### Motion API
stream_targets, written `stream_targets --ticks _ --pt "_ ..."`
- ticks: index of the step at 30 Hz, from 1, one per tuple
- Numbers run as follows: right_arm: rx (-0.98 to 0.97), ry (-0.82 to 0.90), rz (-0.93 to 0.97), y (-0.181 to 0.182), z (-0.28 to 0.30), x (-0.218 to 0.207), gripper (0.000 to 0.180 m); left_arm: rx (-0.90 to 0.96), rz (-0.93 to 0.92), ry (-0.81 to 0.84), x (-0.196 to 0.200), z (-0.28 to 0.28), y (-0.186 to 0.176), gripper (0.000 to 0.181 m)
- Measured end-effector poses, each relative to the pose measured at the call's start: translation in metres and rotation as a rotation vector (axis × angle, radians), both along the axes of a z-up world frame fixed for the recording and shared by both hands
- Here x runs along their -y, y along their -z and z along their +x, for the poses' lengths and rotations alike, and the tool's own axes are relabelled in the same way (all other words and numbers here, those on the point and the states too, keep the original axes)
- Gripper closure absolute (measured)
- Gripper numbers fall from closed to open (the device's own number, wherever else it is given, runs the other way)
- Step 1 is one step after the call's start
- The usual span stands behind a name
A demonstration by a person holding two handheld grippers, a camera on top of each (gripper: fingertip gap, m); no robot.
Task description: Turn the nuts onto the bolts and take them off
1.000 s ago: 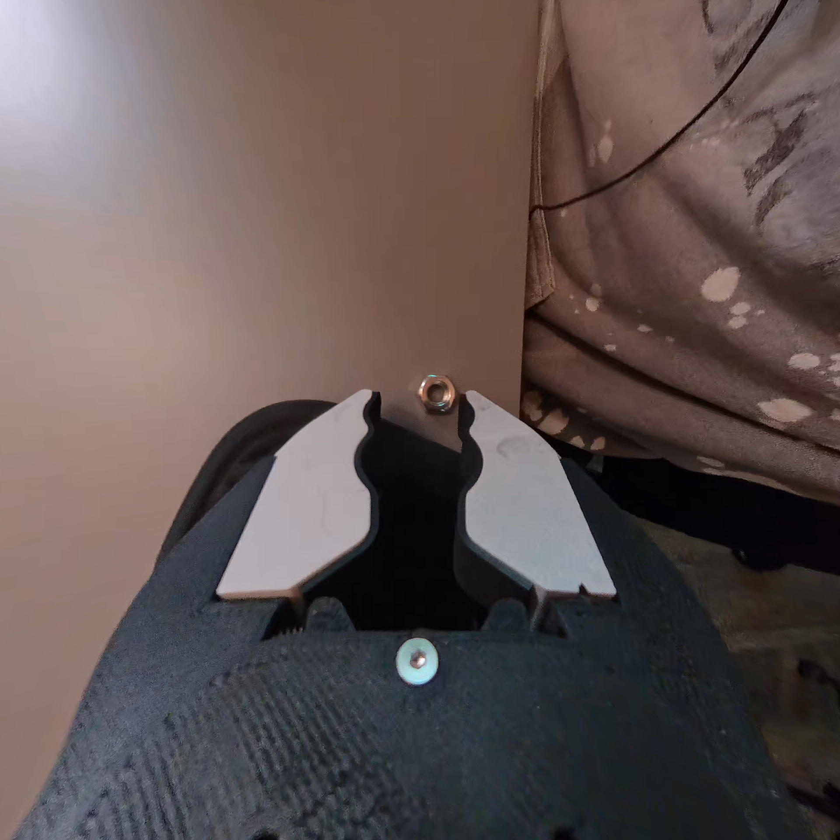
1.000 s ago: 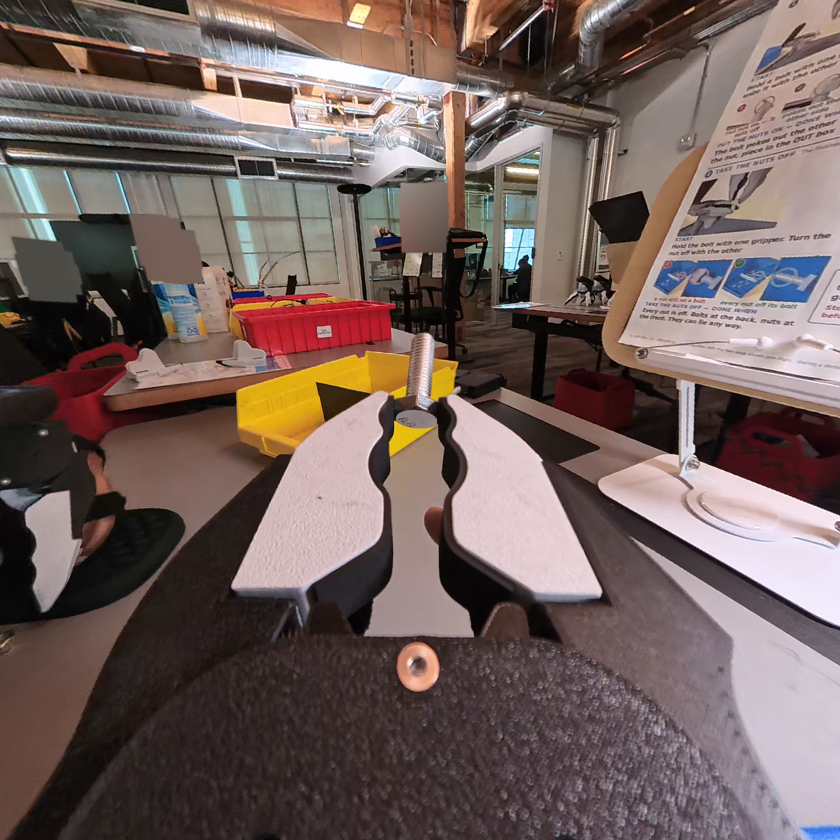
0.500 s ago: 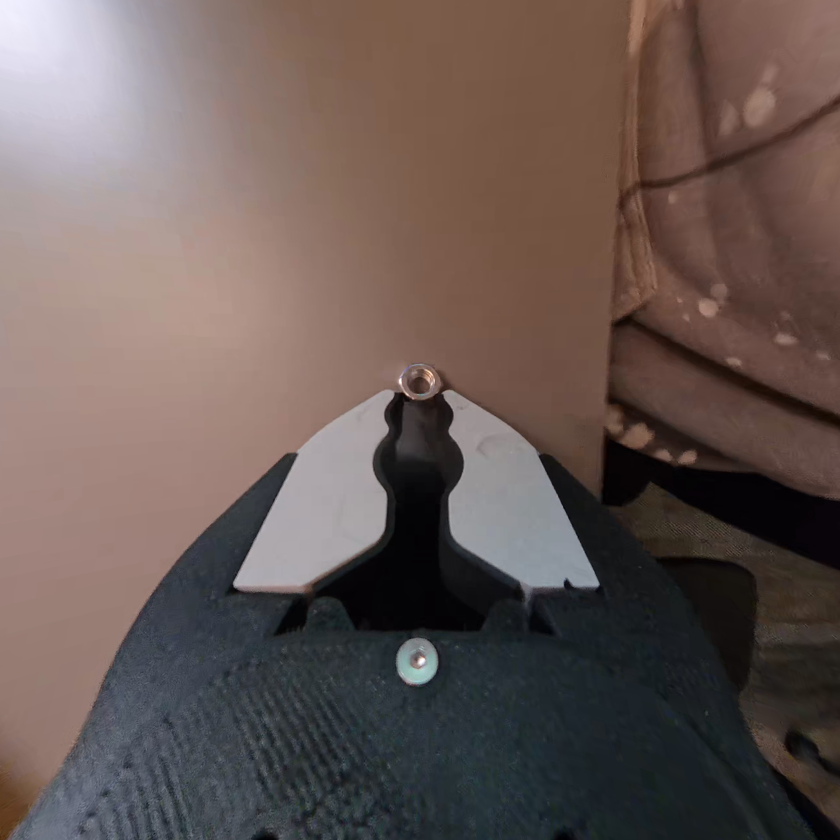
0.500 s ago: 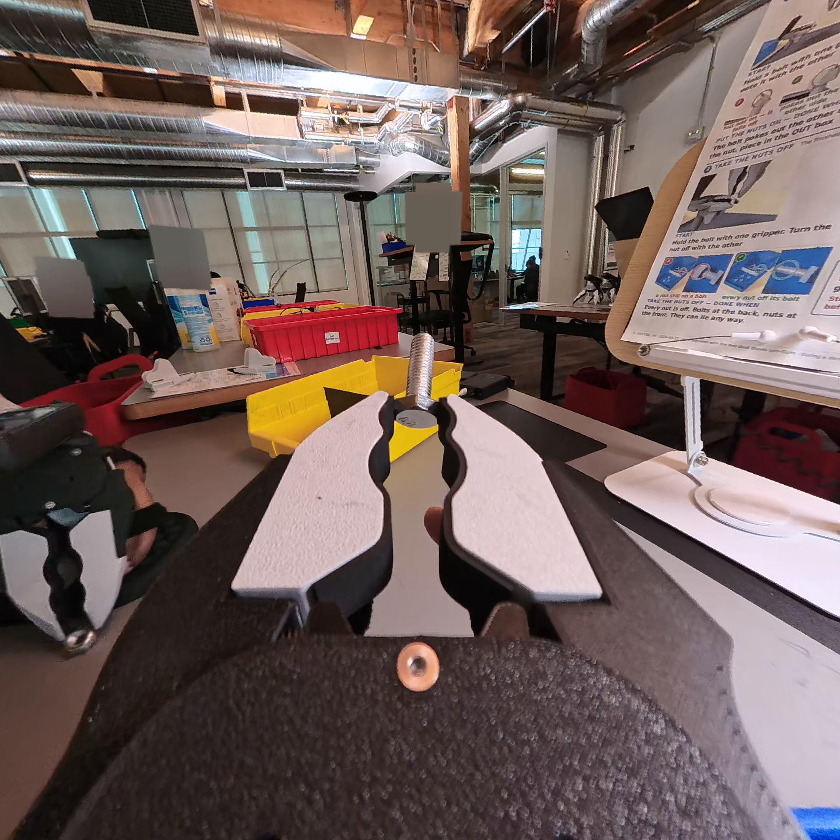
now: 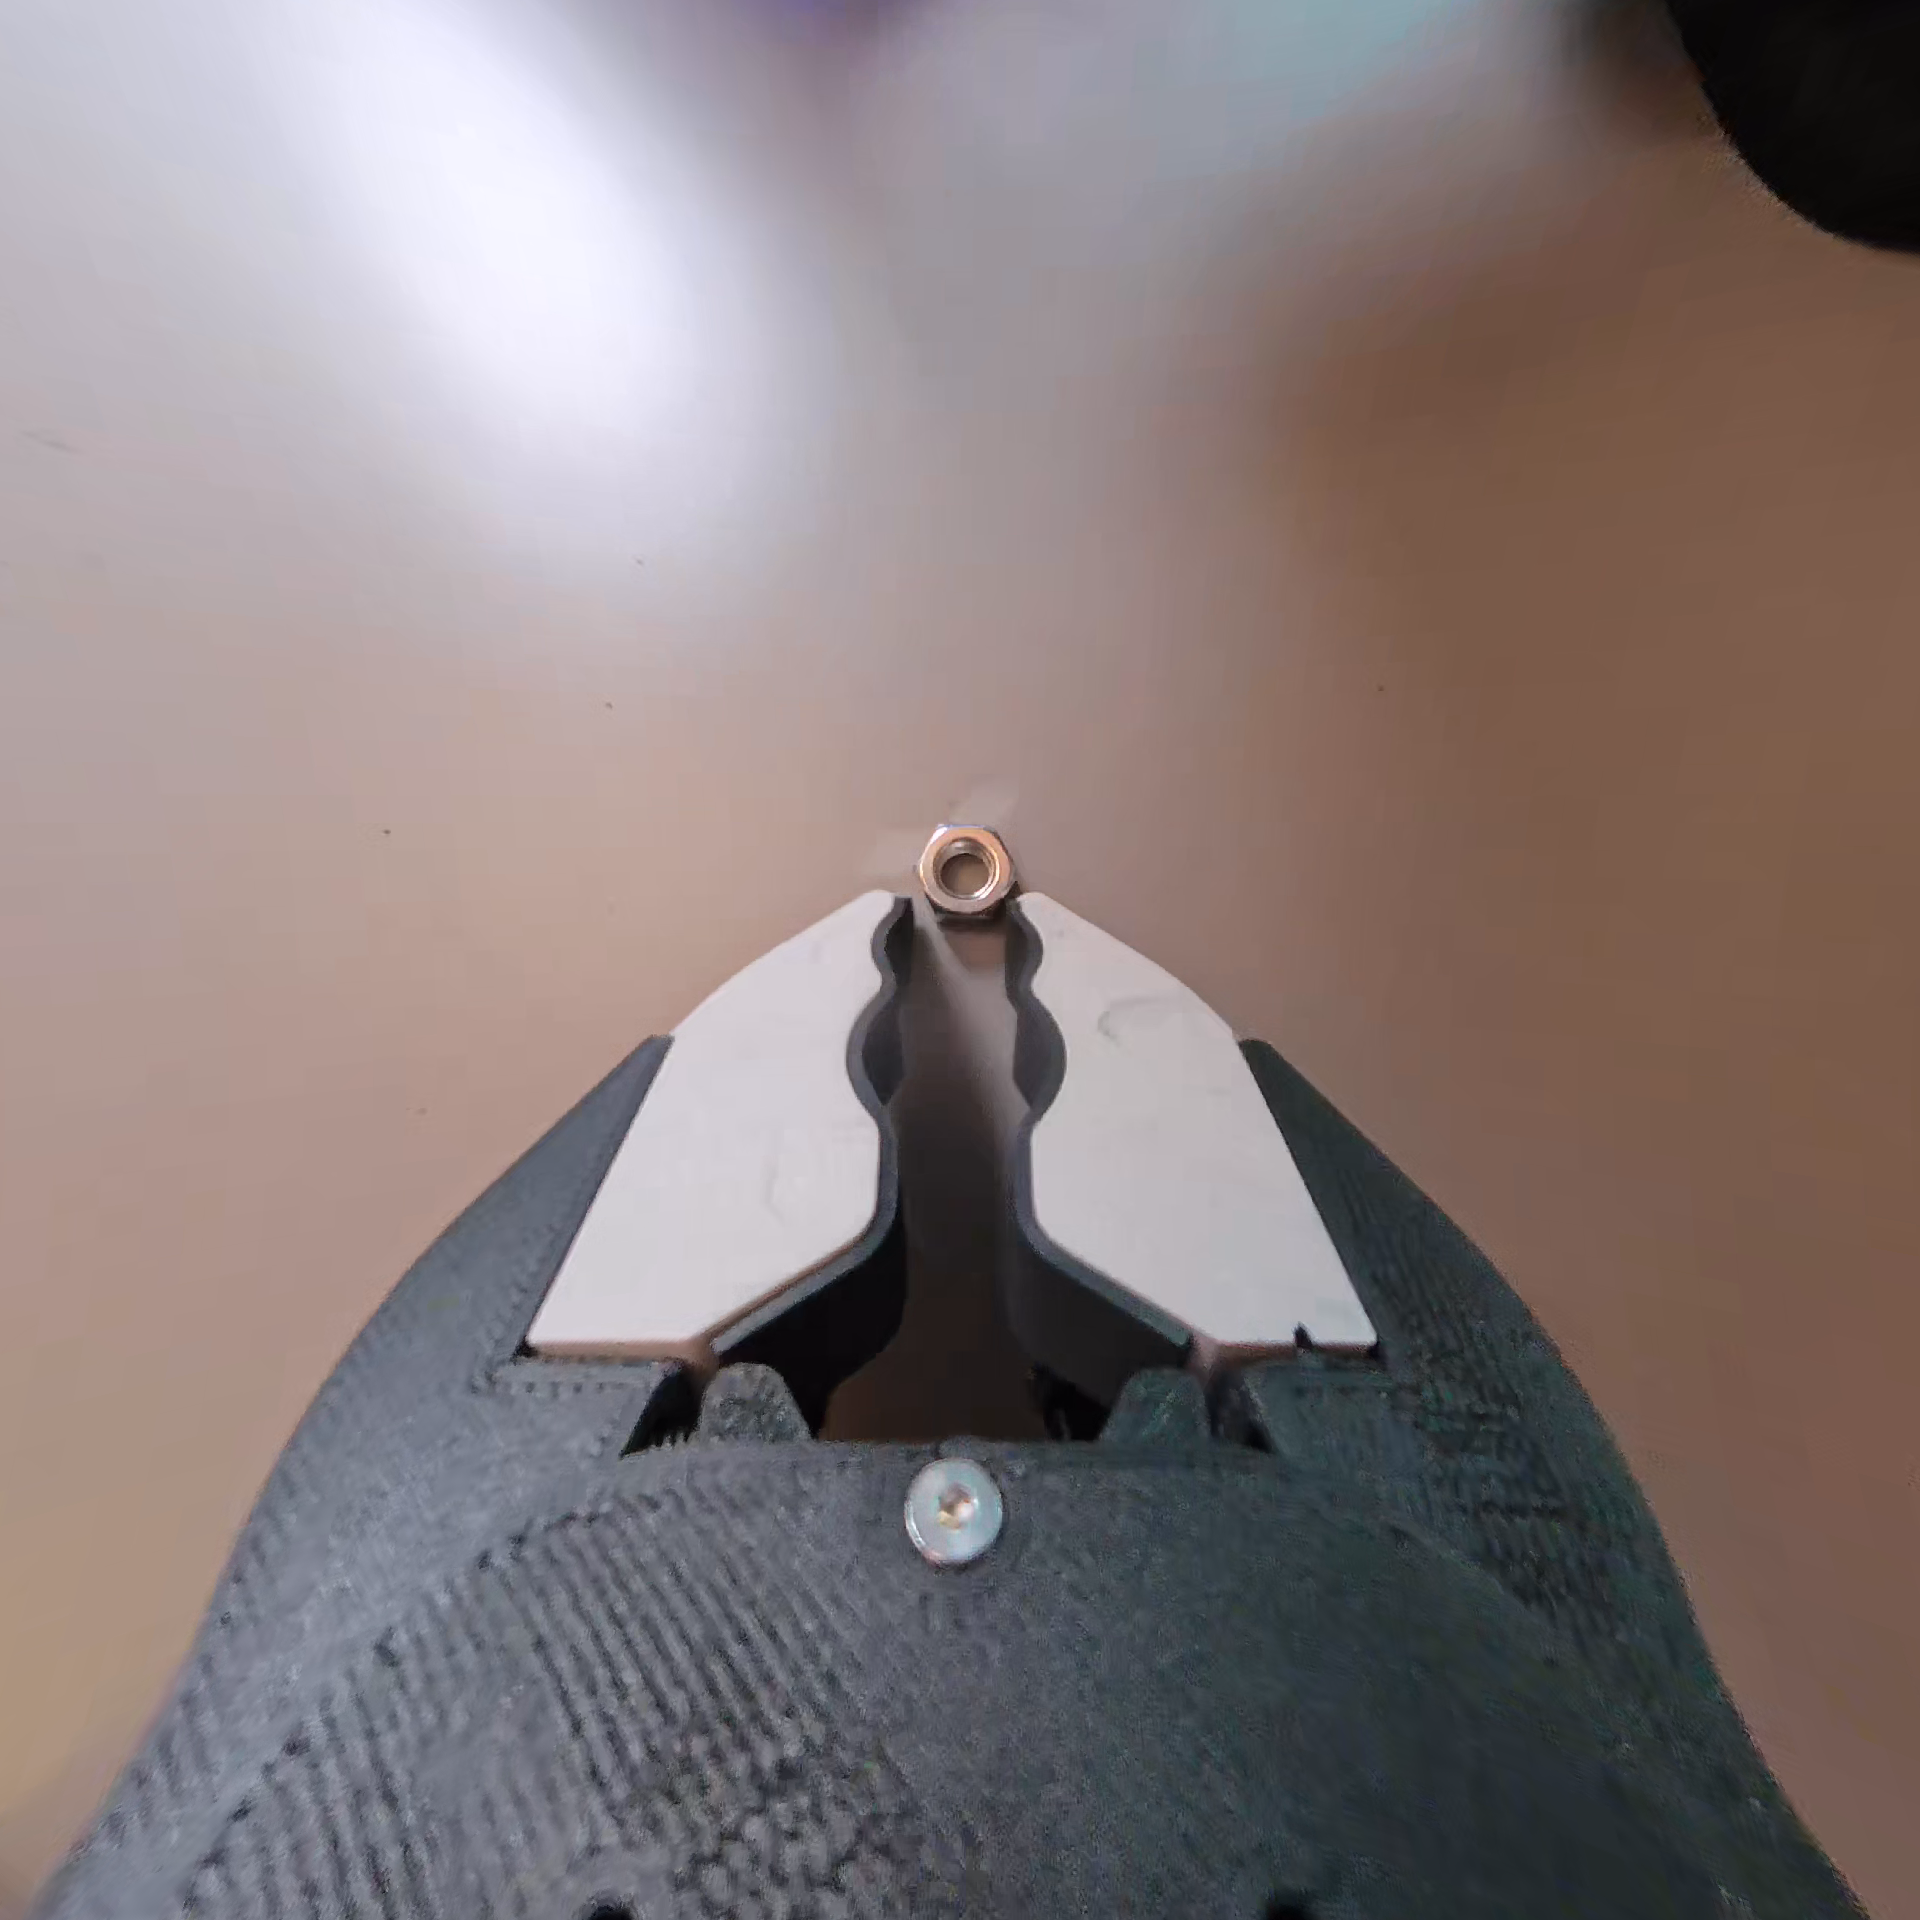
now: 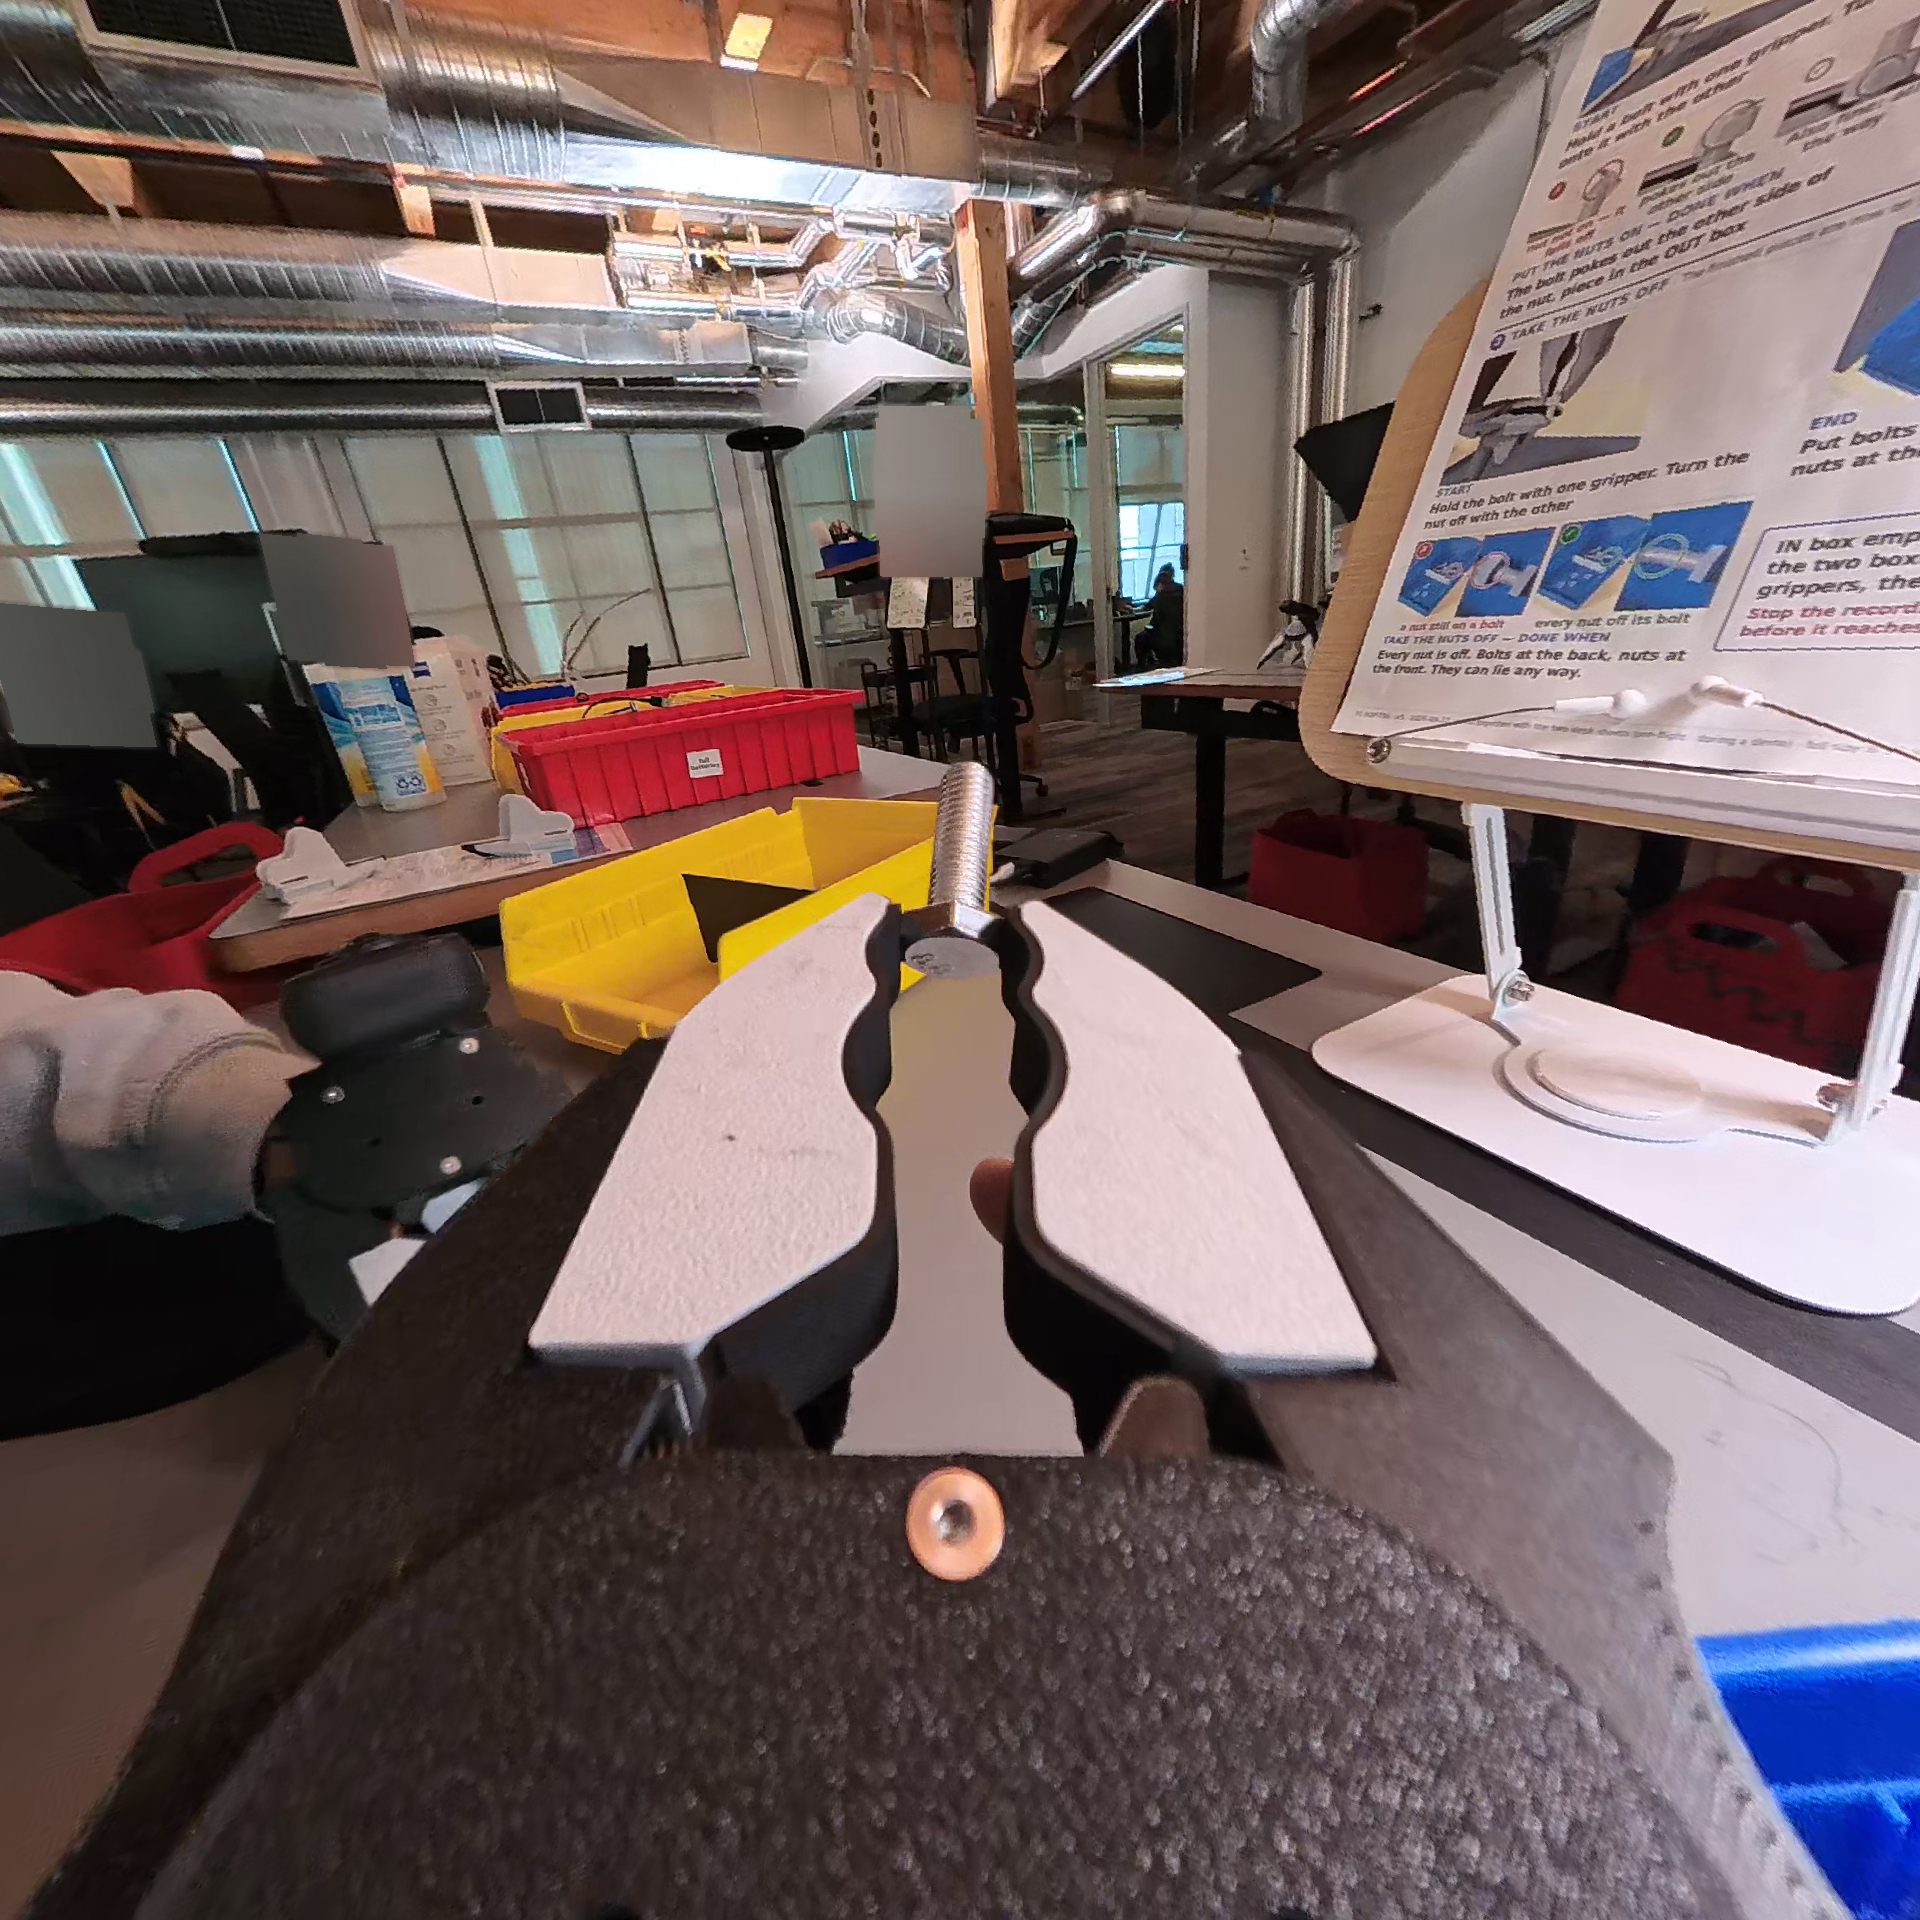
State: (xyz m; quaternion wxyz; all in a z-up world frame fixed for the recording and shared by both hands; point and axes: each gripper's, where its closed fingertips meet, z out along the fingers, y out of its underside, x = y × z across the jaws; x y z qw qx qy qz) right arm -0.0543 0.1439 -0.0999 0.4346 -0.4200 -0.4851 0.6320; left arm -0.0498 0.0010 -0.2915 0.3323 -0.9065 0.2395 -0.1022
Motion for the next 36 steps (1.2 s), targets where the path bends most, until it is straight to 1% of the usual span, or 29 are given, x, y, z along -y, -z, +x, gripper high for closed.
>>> stream_targets --ticks 3,5,8,12,18,20,22,23,25,28,31,33,36 --pt "0.009 0.001 -0.003 0.004 -0.001 -0.003 0.162 0.02 0.039 0.048 -0.007 0.0 -0.004 0.156" --pt "0.013 -0.003 -0.007 0.006 -0.002 -0.003 0.162 0.021 0.057 0.124 -0.007 0.001 -0.006 0.152" --pt "0.022 -0.009 -0.007 0.009 -0.003 -0.001 0.162 0.031 0.043 0.222 -0.006 0.003 -0.007 0.152" --pt "0.031 -0.016 0.001 0.012 -0.004 0.001 0.162 0.032 -0.013 0.295 -0.004 0.004 -0.001 0.156" --pt "0.042 -0.019 -0.005 0.017 -0.006 -0.001 0.162 0.034 -0.015 0.316 -0.004 0.007 0.001 0.161" --pt "0.046 -0.027 -0.006 0.019 -0.007 0.0 0.162 0.034 -0.004 0.291 -0.008 0.006 0.0 0.161" --pt "0.043 -0.045 -0.001 0.021 -0.007 0.004 0.162 0.055 0.015 0.241 -0.015 0.0 -0.008 0.161" --pt "0.039 -0.054 0.003 0.022 -0.007 0.006 0.162 0.067 0.017 0.218 -0.019 -0.005 -0.016 0.161" --pt "0.022 -0.084 0.011 0.025 -0.007 0.012 0.162 0.083 0.053 0.164 -0.03 -0.018 -0.046 0.161" --pt "-0.022 -0.142 -0.007 0.026 -0.008 0.027 0.162 0.104 0.12 0.111 -0.049 -0.034 -0.109 0.161" --pt "-0.079 -0.204 -0.066 0.019 -0.007 0.044 0.161 0.143 0.167 0.124 -0.062 -0.033 -0.169 0.161" --pt "-0.123 -0.251 -0.113 0.01 -0.004 0.055 0.162 0.148 0.177 0.148 -0.068 -0.027 -0.193 0.161" --pt "-0.197 -0.306 -0.174 -0.007 0.004 0.066 0.162 0.176 0.156 0.199 -0.072 -0.013 -0.21 0.162"
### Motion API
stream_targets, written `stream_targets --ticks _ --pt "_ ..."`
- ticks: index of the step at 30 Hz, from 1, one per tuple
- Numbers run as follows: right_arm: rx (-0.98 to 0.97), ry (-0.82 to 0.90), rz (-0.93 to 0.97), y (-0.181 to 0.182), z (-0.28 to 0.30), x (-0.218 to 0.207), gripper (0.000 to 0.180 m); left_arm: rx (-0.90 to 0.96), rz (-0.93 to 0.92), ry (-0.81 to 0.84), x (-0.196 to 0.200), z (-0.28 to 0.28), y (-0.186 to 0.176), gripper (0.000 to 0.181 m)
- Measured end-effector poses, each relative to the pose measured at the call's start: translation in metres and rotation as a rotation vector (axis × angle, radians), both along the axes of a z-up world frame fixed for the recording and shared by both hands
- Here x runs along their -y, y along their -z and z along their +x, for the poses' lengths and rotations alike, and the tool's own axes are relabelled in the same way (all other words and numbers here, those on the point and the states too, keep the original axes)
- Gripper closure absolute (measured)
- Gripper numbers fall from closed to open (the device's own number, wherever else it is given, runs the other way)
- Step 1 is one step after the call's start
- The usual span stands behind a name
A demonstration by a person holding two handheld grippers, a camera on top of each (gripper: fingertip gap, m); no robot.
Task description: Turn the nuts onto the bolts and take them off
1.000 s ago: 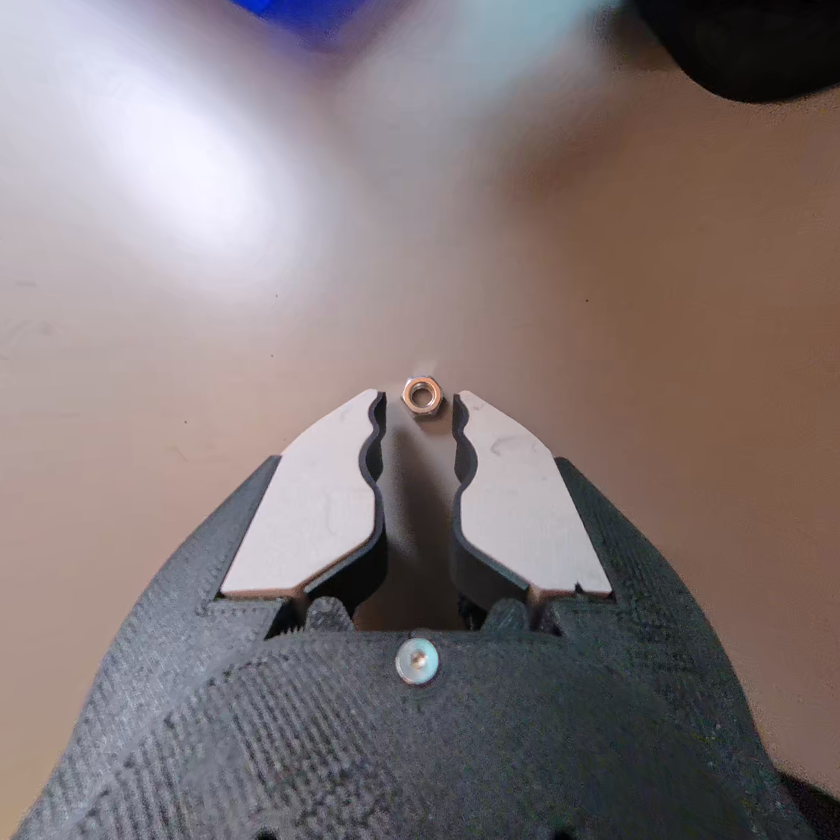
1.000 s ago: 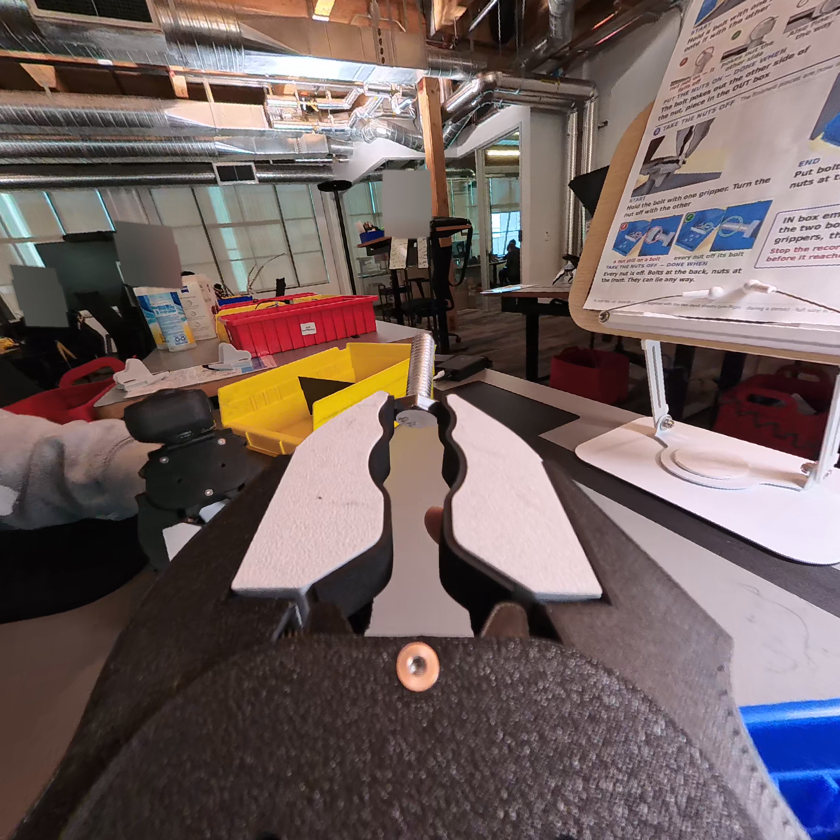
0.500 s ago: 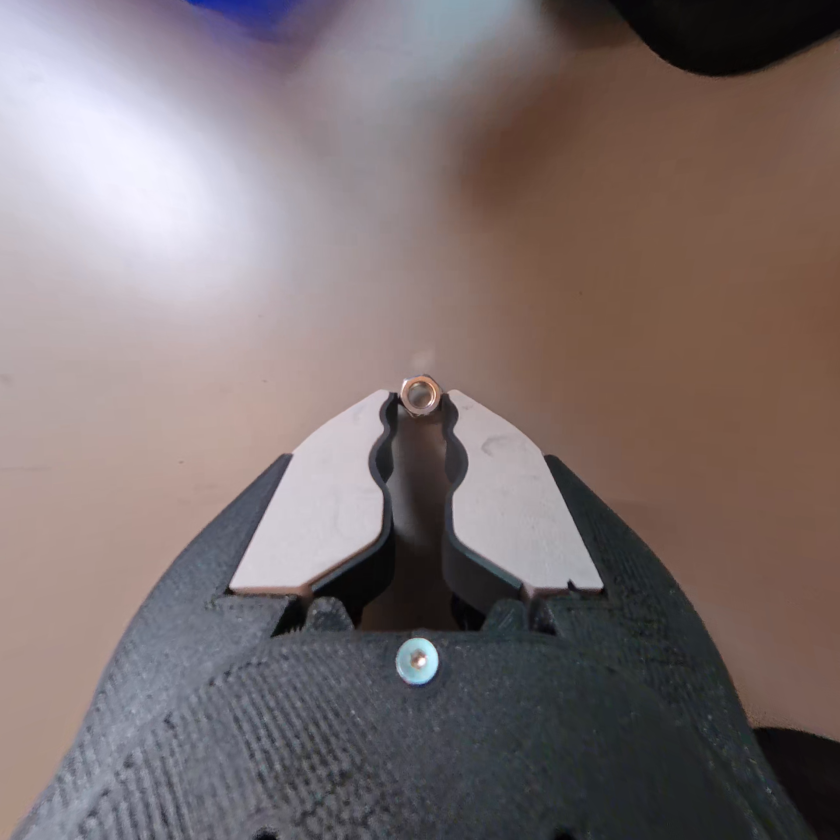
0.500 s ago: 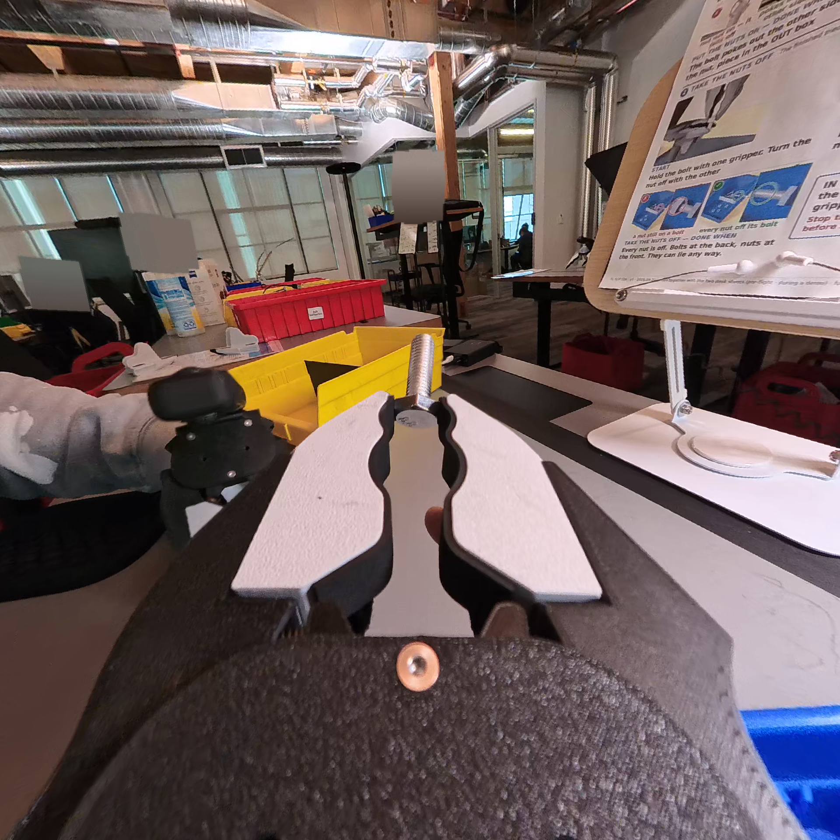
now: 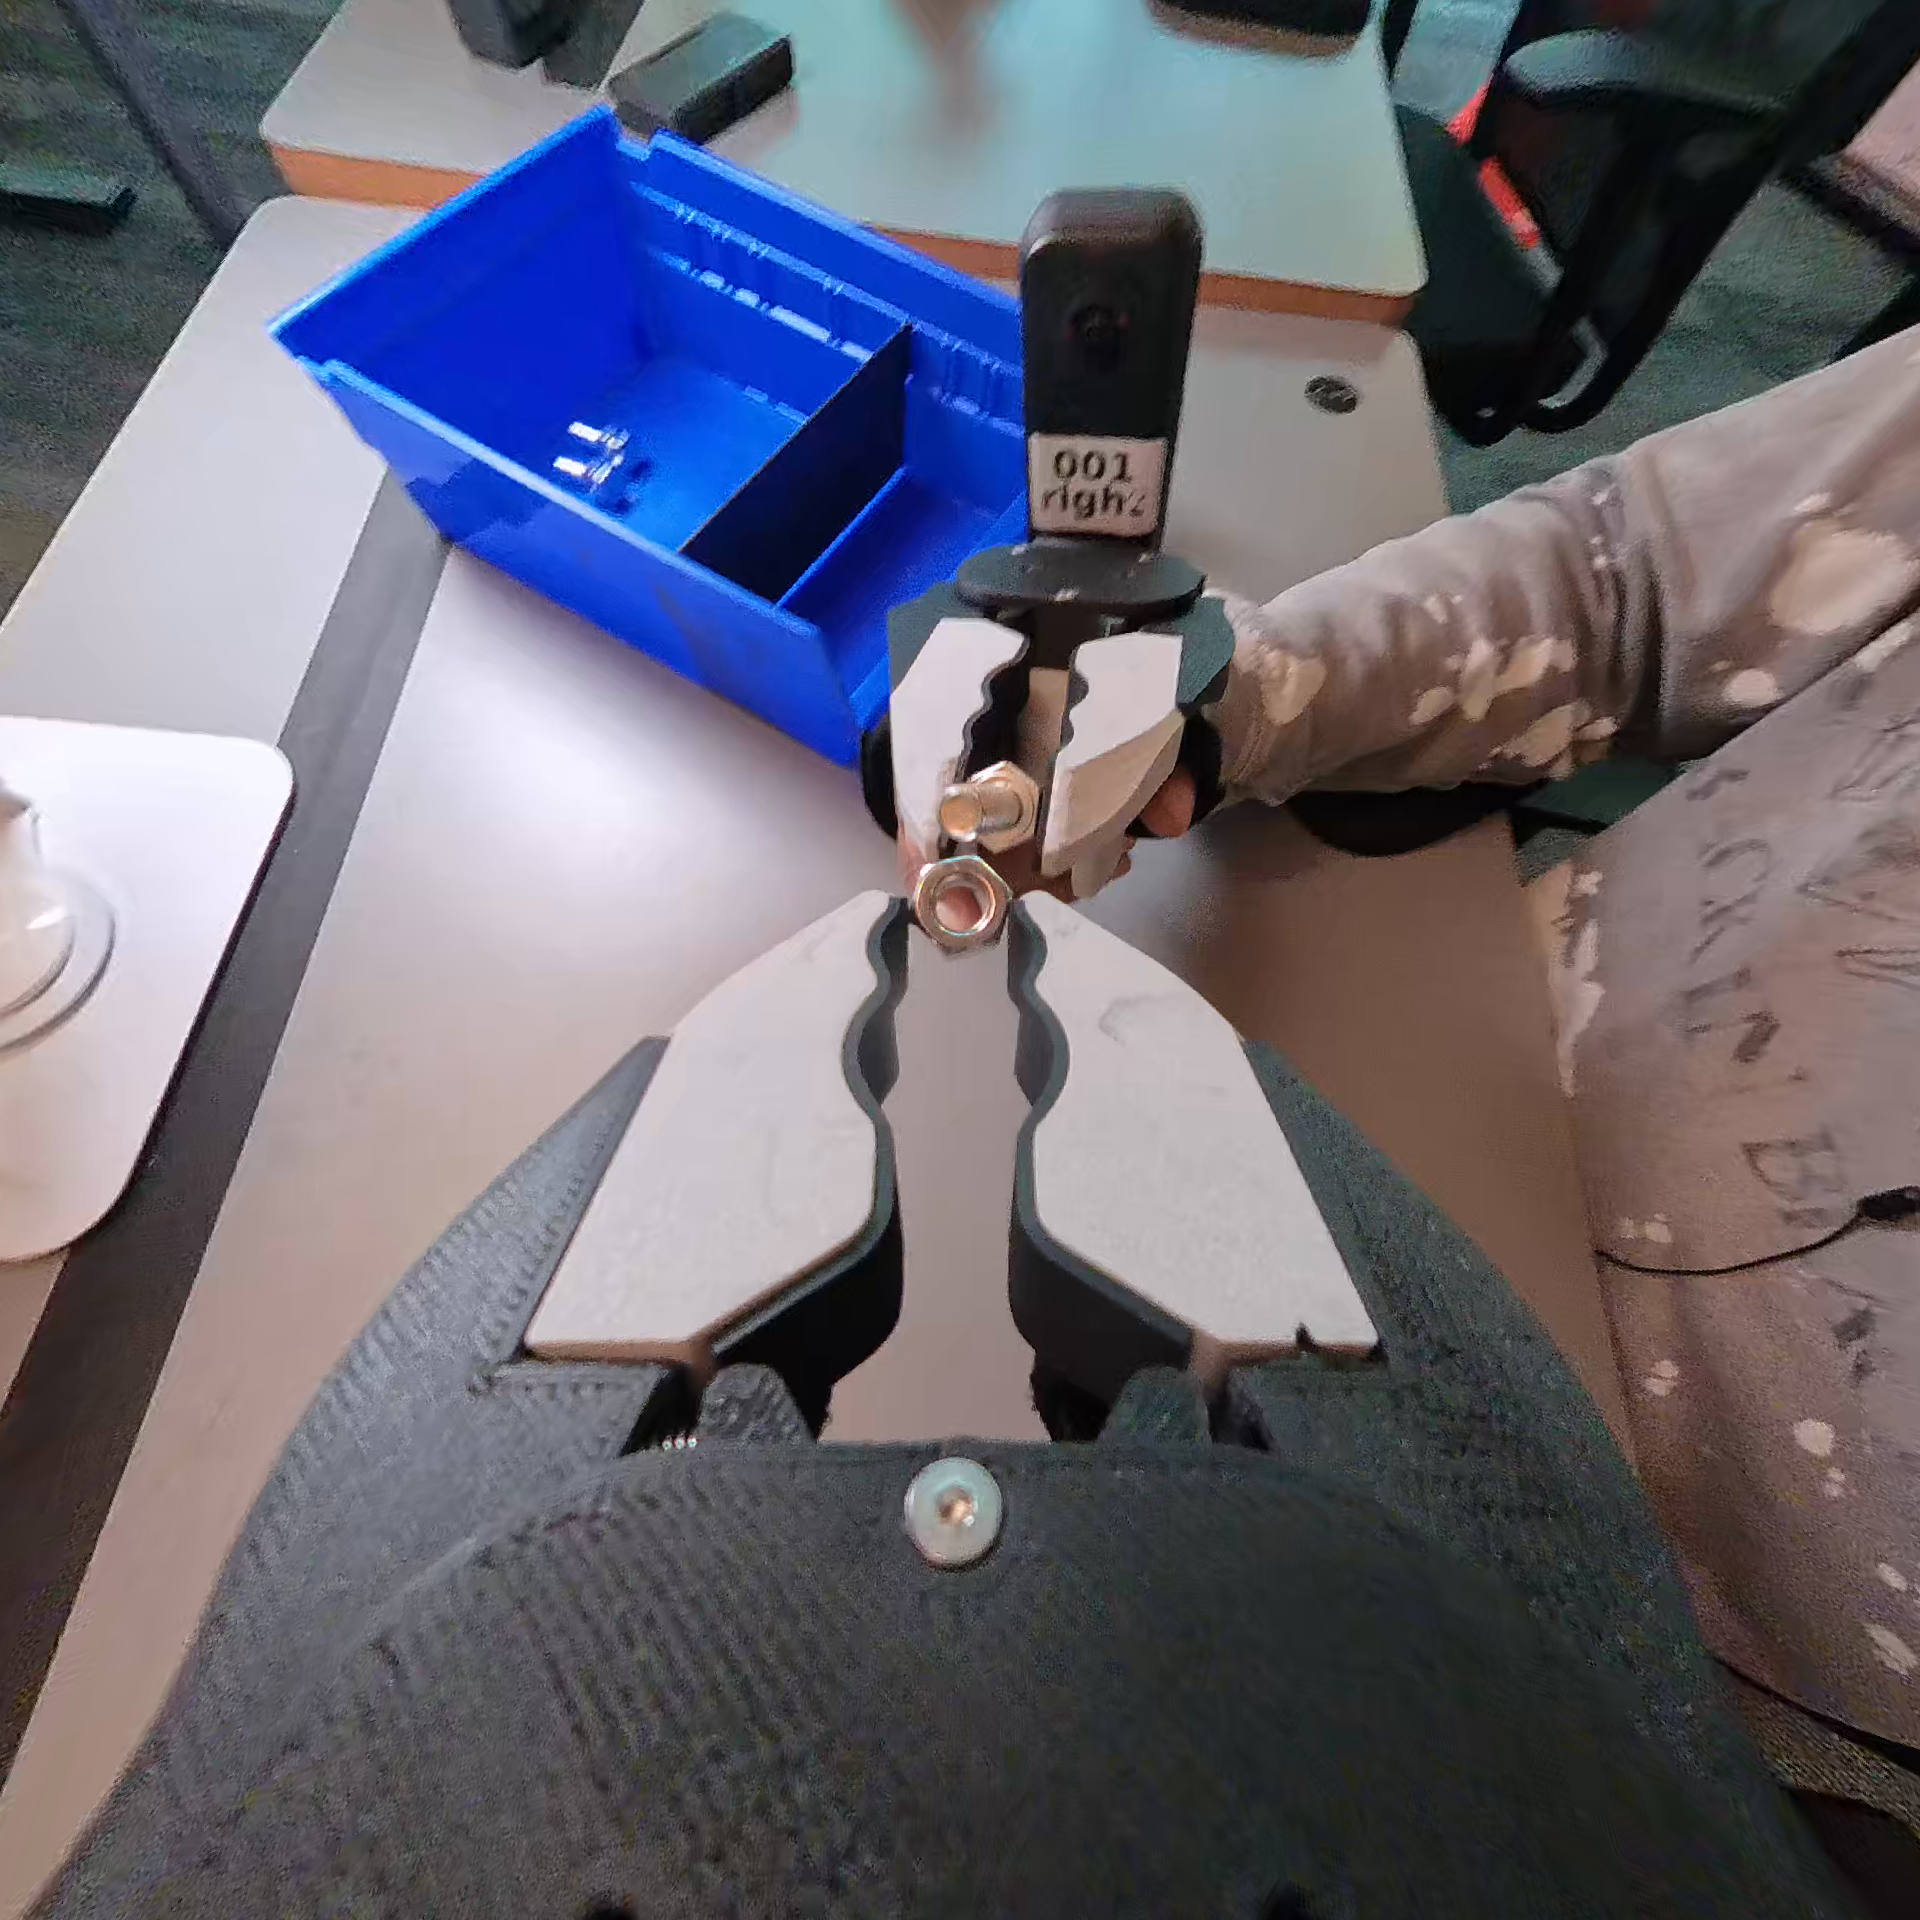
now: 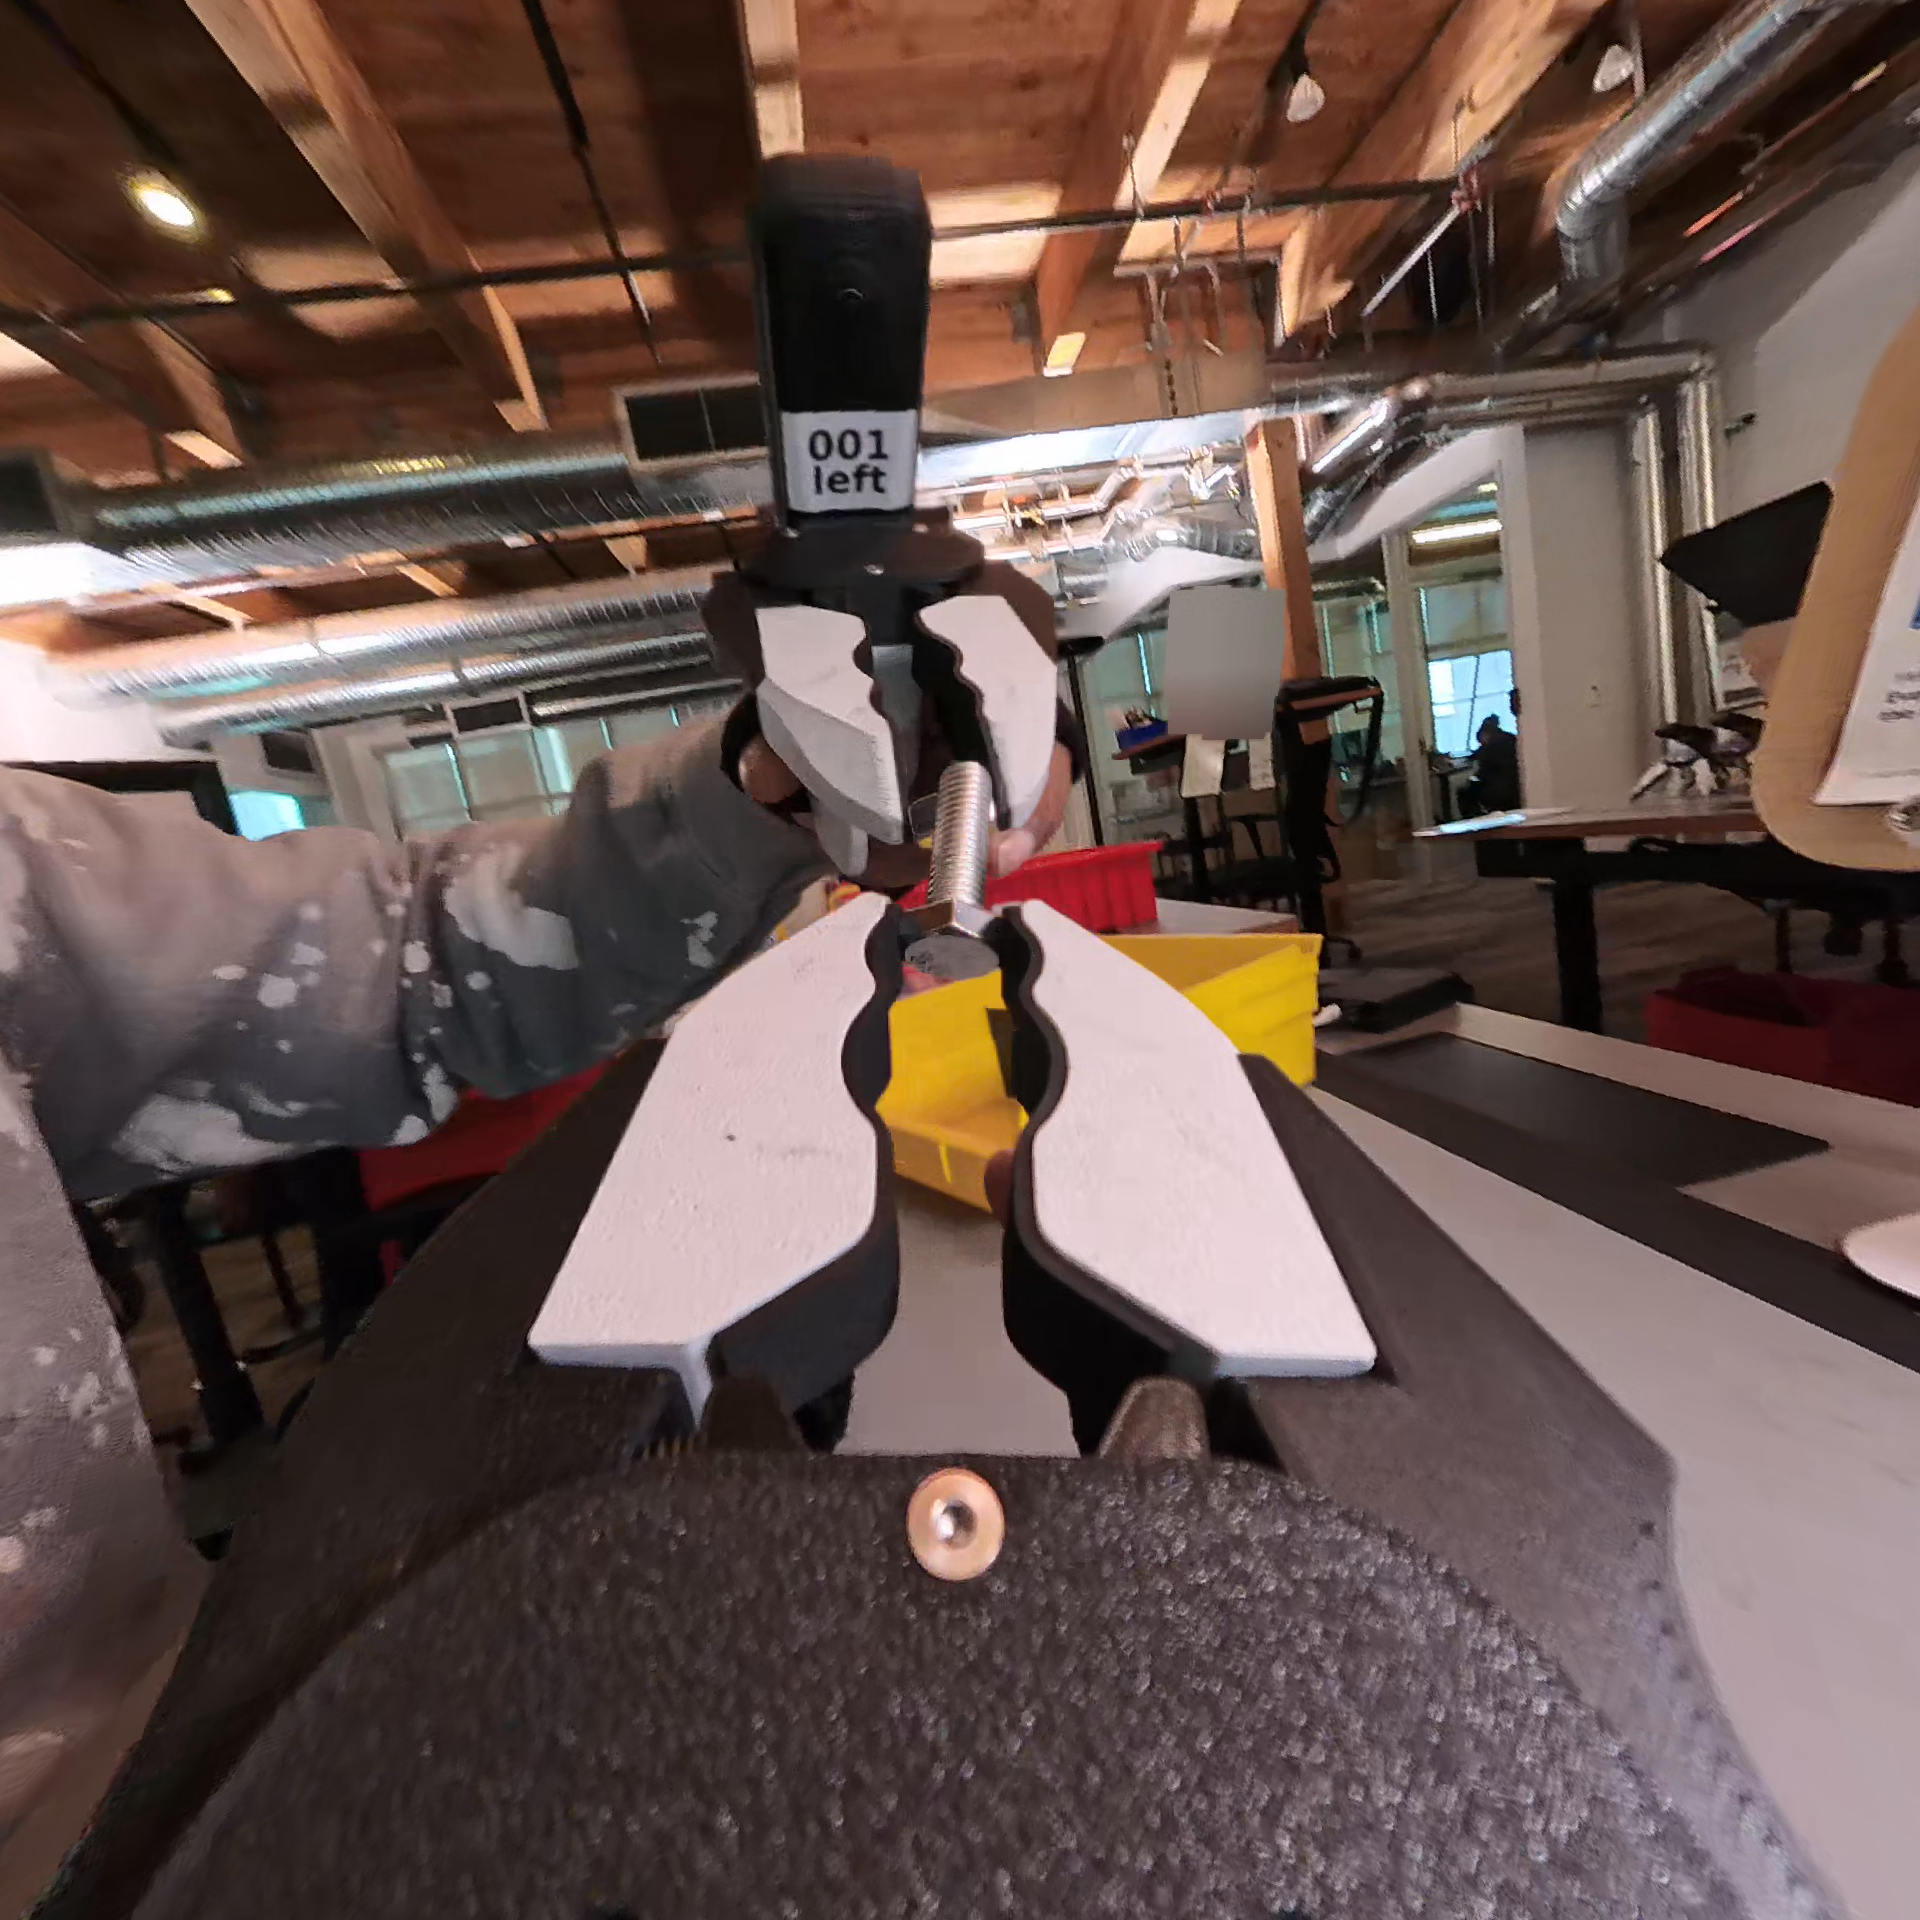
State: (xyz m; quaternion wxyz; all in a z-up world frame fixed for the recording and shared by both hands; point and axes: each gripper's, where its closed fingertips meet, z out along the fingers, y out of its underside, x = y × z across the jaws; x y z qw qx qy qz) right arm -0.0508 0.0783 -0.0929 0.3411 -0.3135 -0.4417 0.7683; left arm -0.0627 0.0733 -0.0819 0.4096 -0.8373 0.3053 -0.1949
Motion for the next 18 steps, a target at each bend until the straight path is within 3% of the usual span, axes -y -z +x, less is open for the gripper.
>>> stream_targets --ticks 5,18 --pt "-0.047 -0.021 -0.002 -0.016 0.009 0.005 0.161 0.04 0.028 0.054 -0.003 0.018 -0.009 0.162" --pt "0.054 0.098 0.182 -0.001 -0.002 0.005 0.161 0.046 0.05 0.034 0.001 0.015 -0.011 0.162"
